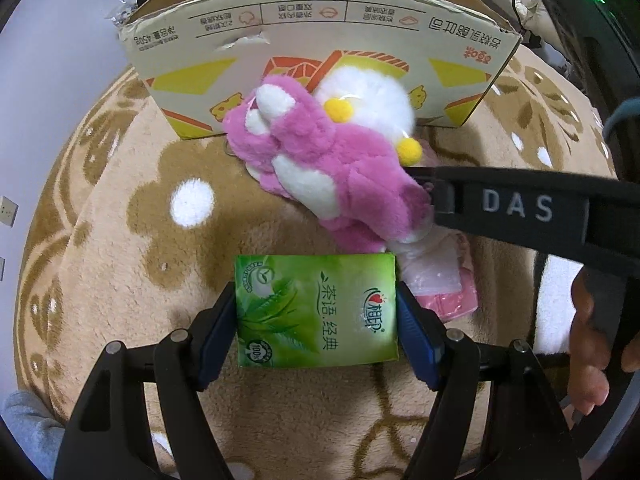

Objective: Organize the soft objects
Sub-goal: 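Grasp the green tea packet with the left gripper while the right grasps the pink bag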

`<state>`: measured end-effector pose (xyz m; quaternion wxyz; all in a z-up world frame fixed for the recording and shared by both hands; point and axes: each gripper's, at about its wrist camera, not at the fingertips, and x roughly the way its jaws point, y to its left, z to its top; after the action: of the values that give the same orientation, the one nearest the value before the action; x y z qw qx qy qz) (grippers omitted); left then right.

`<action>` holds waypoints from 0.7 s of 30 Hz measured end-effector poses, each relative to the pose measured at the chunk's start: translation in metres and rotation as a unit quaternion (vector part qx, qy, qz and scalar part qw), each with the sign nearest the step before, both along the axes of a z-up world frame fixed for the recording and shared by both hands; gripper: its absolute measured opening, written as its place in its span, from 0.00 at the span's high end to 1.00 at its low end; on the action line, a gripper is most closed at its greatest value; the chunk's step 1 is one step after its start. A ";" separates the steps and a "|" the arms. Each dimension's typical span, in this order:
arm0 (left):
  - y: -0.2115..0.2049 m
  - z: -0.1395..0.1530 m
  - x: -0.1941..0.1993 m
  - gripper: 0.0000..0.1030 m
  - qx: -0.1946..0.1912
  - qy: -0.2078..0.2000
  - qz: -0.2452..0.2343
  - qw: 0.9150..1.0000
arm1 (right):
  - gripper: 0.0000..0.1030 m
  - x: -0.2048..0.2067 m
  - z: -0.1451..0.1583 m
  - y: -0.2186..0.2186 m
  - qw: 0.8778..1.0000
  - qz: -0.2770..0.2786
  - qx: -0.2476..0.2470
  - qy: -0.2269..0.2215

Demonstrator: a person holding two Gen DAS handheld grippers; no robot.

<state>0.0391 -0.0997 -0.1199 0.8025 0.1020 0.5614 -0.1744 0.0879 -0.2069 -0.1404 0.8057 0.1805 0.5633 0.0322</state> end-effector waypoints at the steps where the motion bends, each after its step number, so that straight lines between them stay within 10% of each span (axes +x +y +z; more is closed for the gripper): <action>1: 0.000 0.000 0.000 0.29 0.001 0.000 0.000 1.000 | 0.60 0.001 -0.001 0.002 1.000 0.004 -0.004 0.001; 21: 0.011 0.018 -0.008 0.29 0.019 -0.049 0.017 0.998 | 0.84 -0.015 0.023 -0.004 0.999 -0.017 -0.022 -0.047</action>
<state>0.0313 -0.0883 -0.1021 0.8297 0.1161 0.5266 -0.1445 0.0730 -0.2105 -0.1172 0.8353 0.1702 0.5225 0.0148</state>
